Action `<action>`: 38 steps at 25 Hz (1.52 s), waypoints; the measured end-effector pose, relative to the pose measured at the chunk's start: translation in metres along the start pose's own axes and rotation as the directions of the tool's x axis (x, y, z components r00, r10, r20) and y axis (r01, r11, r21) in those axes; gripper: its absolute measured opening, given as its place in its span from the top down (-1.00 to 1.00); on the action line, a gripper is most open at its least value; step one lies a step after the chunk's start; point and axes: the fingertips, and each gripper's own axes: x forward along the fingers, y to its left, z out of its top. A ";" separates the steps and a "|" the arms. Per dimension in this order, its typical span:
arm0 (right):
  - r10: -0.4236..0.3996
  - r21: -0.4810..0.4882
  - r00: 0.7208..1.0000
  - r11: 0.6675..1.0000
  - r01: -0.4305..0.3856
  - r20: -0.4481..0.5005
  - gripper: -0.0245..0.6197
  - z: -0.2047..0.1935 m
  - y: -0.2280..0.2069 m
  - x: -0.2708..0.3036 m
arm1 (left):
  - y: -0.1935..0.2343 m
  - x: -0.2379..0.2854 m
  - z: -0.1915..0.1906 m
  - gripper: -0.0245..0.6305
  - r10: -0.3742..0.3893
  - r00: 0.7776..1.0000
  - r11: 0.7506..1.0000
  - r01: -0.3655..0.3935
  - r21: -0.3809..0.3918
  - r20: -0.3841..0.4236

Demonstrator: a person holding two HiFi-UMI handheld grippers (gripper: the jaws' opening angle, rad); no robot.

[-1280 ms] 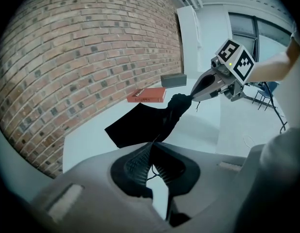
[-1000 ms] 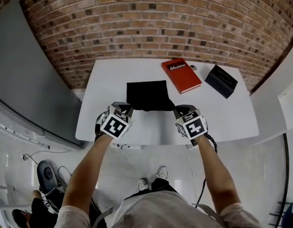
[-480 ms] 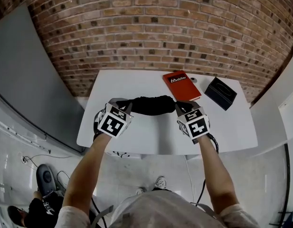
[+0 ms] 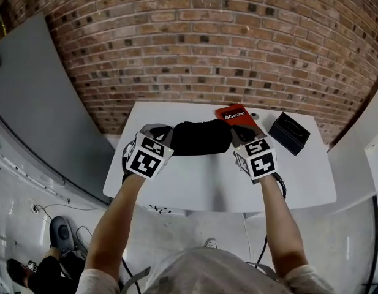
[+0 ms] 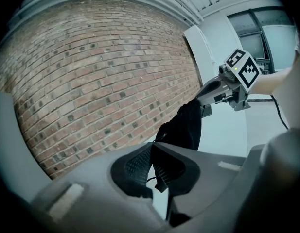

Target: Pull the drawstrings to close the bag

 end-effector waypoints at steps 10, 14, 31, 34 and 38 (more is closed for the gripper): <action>-0.062 -0.041 0.992 0.997 0.066 0.108 0.91 0.044 -0.022 -0.012 | 0.021 -0.009 0.040 0.91 0.068 0.993 0.998 -0.068 -0.002 0.095; -0.086 -0.068 0.987 0.993 0.096 0.136 0.91 0.058 -0.029 -0.017 | 0.026 -0.010 0.052 0.91 0.083 0.989 0.996 -0.085 0.009 0.119; -0.133 -0.061 0.975 0.987 0.146 0.180 0.91 0.076 -0.039 -0.022 | 0.043 -0.017 0.066 0.91 0.136 0.978 0.990 -0.140 0.015 0.156; -0.141 -0.062 0.973 0.986 0.154 0.181 0.91 0.073 -0.041 -0.024 | 0.046 -0.018 0.064 0.91 0.144 0.977 0.989 -0.145 -0.001 0.156; -0.158 -0.049 0.971 0.984 0.169 0.179 0.91 0.071 -0.047 -0.026 | 0.054 -0.022 0.059 0.91 0.158 0.975 0.987 -0.156 -0.026 0.153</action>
